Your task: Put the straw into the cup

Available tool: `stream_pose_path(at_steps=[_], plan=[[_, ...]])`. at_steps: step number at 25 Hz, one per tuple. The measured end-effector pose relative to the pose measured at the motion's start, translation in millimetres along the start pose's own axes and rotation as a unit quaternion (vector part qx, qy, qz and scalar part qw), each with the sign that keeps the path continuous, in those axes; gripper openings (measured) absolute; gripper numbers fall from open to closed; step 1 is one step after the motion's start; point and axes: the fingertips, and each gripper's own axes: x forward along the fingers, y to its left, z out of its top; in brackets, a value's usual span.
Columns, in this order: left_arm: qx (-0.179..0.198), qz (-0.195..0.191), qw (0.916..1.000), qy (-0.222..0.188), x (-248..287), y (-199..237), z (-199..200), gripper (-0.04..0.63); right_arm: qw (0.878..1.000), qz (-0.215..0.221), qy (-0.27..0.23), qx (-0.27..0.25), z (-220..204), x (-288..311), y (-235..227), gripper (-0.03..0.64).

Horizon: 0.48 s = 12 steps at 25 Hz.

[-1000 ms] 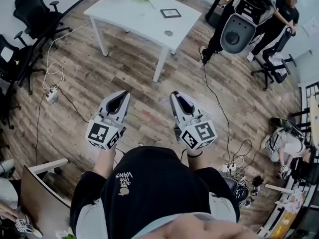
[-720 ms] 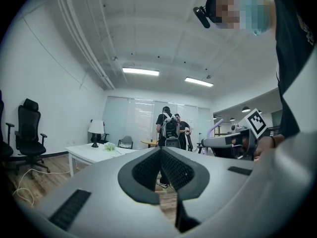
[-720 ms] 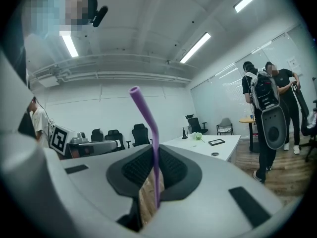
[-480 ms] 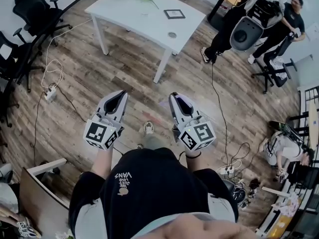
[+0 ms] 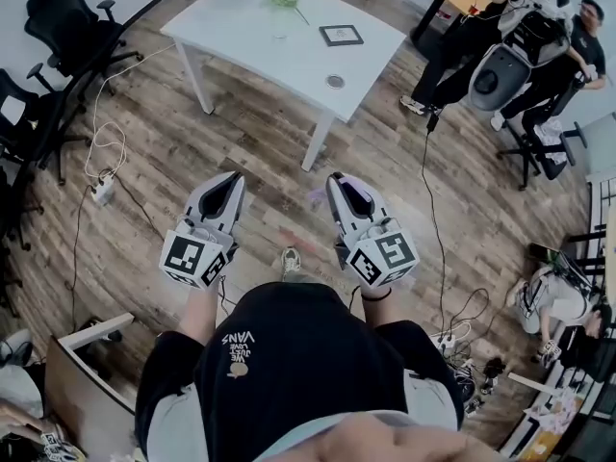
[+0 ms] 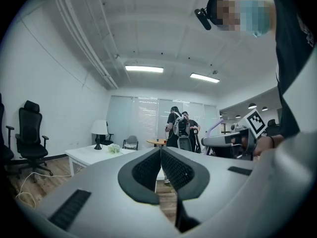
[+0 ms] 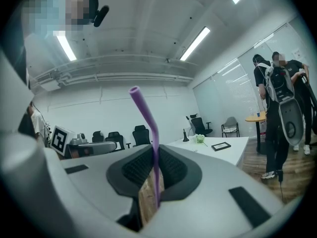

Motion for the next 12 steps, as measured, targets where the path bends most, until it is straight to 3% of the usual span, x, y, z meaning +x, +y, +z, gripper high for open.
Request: stream_pose_path(at_steps=[12], plan=[[0.002,0.021,0.9998,0.0,77,26,0,0.017,1.0,0.013,0.008,-0.002,13,48,-73,0.041]])
